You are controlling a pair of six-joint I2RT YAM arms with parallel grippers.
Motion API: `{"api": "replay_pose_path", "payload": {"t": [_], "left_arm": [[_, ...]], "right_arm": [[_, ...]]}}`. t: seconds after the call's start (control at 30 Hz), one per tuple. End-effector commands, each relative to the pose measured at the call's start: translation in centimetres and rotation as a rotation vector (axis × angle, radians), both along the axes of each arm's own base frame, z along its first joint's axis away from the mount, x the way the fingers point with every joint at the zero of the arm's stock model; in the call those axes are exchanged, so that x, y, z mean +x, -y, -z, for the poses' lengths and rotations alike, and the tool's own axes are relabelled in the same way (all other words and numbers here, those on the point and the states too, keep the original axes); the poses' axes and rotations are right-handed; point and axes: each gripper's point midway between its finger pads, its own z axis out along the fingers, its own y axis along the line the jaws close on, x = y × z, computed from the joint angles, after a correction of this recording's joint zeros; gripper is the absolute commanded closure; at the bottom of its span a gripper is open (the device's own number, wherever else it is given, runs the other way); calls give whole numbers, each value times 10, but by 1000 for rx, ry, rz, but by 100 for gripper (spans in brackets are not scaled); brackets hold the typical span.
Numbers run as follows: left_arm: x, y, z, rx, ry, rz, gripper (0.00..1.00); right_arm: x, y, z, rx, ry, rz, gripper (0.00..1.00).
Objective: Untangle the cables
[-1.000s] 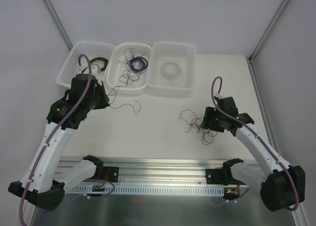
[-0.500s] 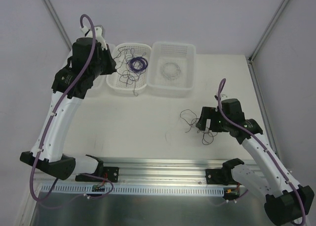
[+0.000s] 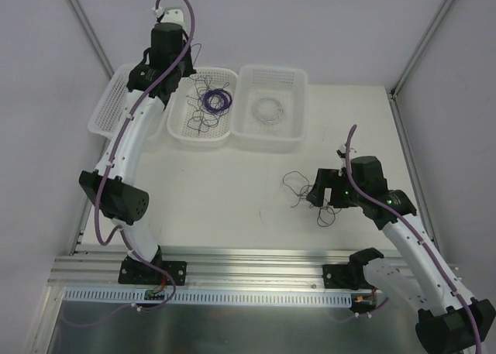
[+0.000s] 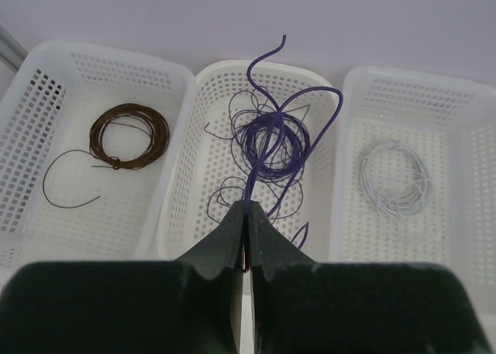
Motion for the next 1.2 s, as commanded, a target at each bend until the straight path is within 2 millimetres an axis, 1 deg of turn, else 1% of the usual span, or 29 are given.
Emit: {"api": "replay_pose_path", "payload": {"t": [0.0,0.07,0.1,0.17,0.2,0.23,0.27,0.3,0.33,0.37,0.4,0.47,0.5,0.53,0.63,0.67,0.7,0.77,0.8,0.87,0.9,0.93,0.97,1.0,1.03,1.07,1.1,1.13,1.17], "left_arm": [[41,-17,21,63,8,-69,100],[54,-19,42,73,-22,-77,100],[64,-20,66,83,-65,-78,100],[73,-18,91,96,-106,-73,99],[75,-17,109,107,-141,-68,98],[71,-17,131,116,-190,-66,98],[67,-18,143,113,-218,-69,96],[61,-18,147,98,-229,-74,89],[50,-20,171,105,-287,-77,86],[43,-20,178,99,-307,-74,80],[28,-22,183,81,-329,-77,67],[13,-19,183,46,-339,-61,45],[4,-19,168,19,-312,-56,35],[-6,-18,175,11,-333,-48,18],[-36,-13,162,-49,-317,-10,1],[-45,-12,160,-63,-319,4,1],[-63,-5,155,-100,-313,43,1],[-83,3,154,-142,-315,83,1],[-103,8,154,-167,-319,123,1],[-125,18,157,-200,-328,171,1],[-143,19,164,-214,-338,187,1],[-158,34,168,-264,-367,271,1],[-172,38,165,-302,-364,299,1],[-188,42,186,-323,-422,326,1],[-201,49,190,-354,-445,365,1],[-210,51,196,-367,-461,375,1],[-224,50,206,-382,-477,372,1],[-233,54,211,-385,-486,389,1],[-240,56,214,-399,-493,390,1]], "right_arm": [[-1,-5,-7,8,18,-44,3],[-2,-5,-3,5,10,-48,3],[-1,-5,-1,2,9,-50,3],[-1,-4,4,-4,-3,-49,3],[-1,-4,6,-7,-4,-50,3],[0,-4,11,-15,-15,-48,3],[1,-4,13,-21,-21,-47,3],[3,-3,13,-27,-19,-43,3],[5,-2,16,-38,-29,-42,3],[7,-2,15,-41,-28,-37,3],[10,-1,15,-49,-22,-27,3],[14,1,16,-69,-24,-20,3],[17,3,13,-77,-20,-8,3],[21,8,14,-104,-17,19,3],[29,17,12,-150,-14,70,2],[32,20,12,-154,-16,94,2],[33,22,14,-162,-28,104,2],[37,31,19,-190,-42,151,1],[38,31,25,-200,-64,154,1],[40,32,31,-207,-87,163,1],[42,30,33,-202,-94,160,1],[41,30,41,-208,-123,157,1],[45,28,44,-204,-125,157,3],[45,26,48,-200,-138,154,3],[45,25,58,-212,-166,150,4],[44,23,65,-218,-183,143,5],[44,12,68,-185,-194,111,6],[44,7,72,-173,-206,103,8],[44,-5,80,-162,-212,68,9]]}}
